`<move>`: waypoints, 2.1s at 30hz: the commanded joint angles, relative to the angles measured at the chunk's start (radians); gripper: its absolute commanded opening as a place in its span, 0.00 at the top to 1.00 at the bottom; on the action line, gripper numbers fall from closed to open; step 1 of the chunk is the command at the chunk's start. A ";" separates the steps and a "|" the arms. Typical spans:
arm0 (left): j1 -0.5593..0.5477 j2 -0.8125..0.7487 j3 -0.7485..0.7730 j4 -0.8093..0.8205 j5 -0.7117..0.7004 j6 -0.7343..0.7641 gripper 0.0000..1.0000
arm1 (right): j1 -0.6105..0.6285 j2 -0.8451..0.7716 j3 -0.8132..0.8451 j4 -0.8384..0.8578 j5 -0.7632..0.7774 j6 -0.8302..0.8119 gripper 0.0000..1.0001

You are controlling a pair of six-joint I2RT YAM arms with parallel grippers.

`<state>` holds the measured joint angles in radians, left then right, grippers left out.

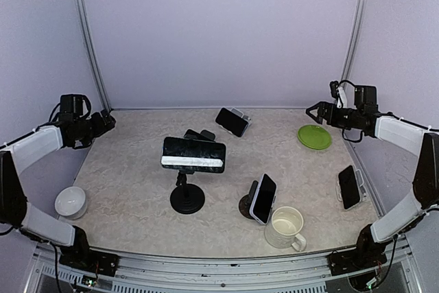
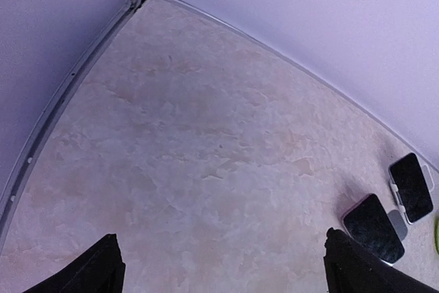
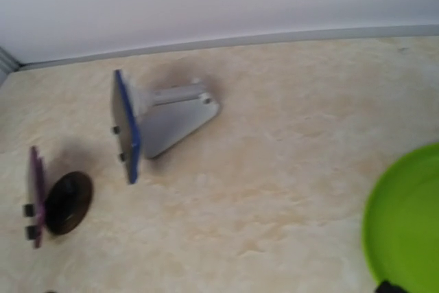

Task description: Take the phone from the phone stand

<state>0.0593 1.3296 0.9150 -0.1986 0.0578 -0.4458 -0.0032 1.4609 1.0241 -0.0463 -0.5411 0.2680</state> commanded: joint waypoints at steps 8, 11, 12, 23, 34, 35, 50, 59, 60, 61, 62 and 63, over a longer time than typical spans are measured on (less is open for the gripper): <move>-0.255 -0.218 -0.185 0.020 0.179 0.035 0.01 | -0.009 0.022 0.041 -0.011 -0.201 -0.006 0.00; -0.325 -0.222 -0.252 0.027 0.203 -0.029 0.04 | -0.008 0.027 0.042 -0.019 -0.219 -0.008 0.00; -0.341 -0.224 -0.277 0.036 0.222 -0.055 0.07 | -0.008 0.027 0.043 -0.024 -0.222 -0.011 0.00; -0.574 -0.201 -0.508 0.203 0.272 -0.320 0.29 | -0.008 0.014 0.074 -0.100 -0.245 -0.055 0.00; -0.654 0.001 -0.548 0.377 0.326 -0.381 0.46 | 0.001 0.006 0.081 -0.116 -0.290 -0.043 0.00; -0.656 0.021 -0.548 0.389 0.329 -0.380 0.47 | 0.002 0.005 0.078 -0.116 -0.297 -0.039 0.00; -0.671 0.325 -0.381 0.488 0.383 -0.313 0.65 | 0.076 -0.035 0.091 -0.147 -0.348 -0.007 0.00; -0.673 0.495 -0.194 0.450 0.417 -0.228 0.68 | 0.171 -0.068 0.169 -0.271 -0.365 0.000 0.01; -0.673 0.509 -0.181 0.446 0.419 -0.225 0.68 | 0.186 -0.073 0.181 -0.292 -0.364 0.002 0.01; -0.674 0.521 -0.167 0.443 0.421 -0.221 0.68 | 0.202 -0.076 0.192 -0.310 -0.365 0.006 0.02; -0.673 0.531 -0.157 0.442 0.424 -0.218 0.68 | 0.219 -0.078 0.204 -0.330 -0.364 0.014 0.02; -0.674 0.540 -0.145 0.440 0.427 -0.216 0.68 | 0.238 -0.080 0.217 -0.348 -0.364 0.019 0.03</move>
<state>-0.6041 1.8126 0.7383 0.3111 0.4786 -0.7063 0.1761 1.4174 1.1828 -0.2977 -0.8848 0.2642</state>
